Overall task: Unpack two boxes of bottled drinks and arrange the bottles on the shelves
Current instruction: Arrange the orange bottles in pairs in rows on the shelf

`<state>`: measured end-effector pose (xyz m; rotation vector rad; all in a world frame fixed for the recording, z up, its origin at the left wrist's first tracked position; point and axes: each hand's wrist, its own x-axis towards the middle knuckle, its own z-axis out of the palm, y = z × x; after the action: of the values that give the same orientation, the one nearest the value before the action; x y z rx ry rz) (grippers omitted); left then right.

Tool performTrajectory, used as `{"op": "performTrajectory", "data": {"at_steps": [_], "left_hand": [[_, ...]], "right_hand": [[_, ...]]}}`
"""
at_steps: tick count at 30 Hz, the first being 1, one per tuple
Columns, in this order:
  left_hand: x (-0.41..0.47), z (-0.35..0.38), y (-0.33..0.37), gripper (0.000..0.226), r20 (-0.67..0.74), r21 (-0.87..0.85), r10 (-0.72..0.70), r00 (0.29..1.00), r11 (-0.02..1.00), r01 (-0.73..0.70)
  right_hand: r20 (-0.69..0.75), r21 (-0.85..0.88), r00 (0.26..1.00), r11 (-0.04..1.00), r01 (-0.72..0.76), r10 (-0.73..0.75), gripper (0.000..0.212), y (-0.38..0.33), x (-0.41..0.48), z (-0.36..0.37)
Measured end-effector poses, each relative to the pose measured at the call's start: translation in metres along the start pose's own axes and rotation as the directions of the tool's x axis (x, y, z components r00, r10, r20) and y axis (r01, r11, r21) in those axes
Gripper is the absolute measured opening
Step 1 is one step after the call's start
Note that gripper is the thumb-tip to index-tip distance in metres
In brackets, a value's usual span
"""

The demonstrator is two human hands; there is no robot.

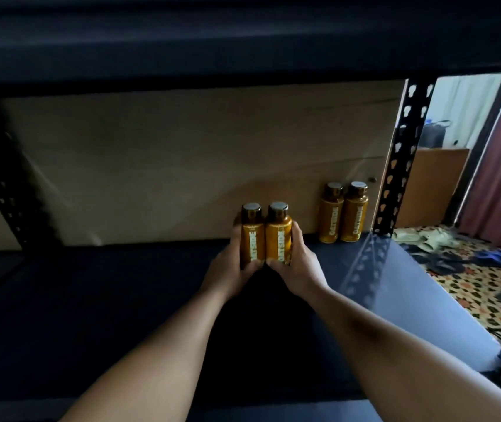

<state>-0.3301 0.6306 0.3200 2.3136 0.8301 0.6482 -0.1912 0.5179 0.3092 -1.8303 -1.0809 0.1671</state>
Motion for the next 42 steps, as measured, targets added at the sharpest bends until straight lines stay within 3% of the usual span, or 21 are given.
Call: {"op": "performTrajectory", "data": {"at_steps": [3,9,13,21,24,35,42], "left_hand": [[0.024,0.004,-0.011,0.074,0.0,-0.009,-0.041,0.999,0.999,0.041],[0.058,0.005,-0.026,0.094,-0.01,0.057,0.009,1.0,0.998,-0.008],[0.071,0.003,-0.034,0.1,-0.019,0.061,0.037,0.999,0.998,-0.036],[0.081,0.006,-0.041,0.103,-0.067,0.061,0.068,0.995,0.996,-0.064],[0.082,0.01,-0.043,0.106,-0.09,0.038,0.096,0.991,0.995,-0.093],[0.085,0.014,-0.05,0.106,-0.112,0.03,0.105,0.988,0.994,-0.102],[0.08,0.011,-0.047,0.113,-0.077,-0.033,0.093,0.993,0.995,-0.096]], "right_hand": [[0.011,-0.015,0.999,0.999,-0.042,0.042,0.101,0.007,0.025,0.006],[-0.008,-0.078,0.997,0.994,-0.074,0.074,0.094,0.015,0.064,0.02],[-0.025,-0.098,0.997,0.992,-0.081,0.079,0.101,0.015,0.076,0.027],[-0.049,-0.128,0.996,0.989,-0.077,0.071,0.082,0.022,0.083,0.037],[-0.081,-0.084,0.996,0.996,-0.042,0.035,0.093,0.024,0.082,0.037],[-0.061,-0.083,0.998,0.996,-0.007,0.002,0.101,0.032,0.083,0.038],[-0.044,-0.034,0.999,0.999,-0.026,0.024,0.088,0.033,0.086,0.037]]}}
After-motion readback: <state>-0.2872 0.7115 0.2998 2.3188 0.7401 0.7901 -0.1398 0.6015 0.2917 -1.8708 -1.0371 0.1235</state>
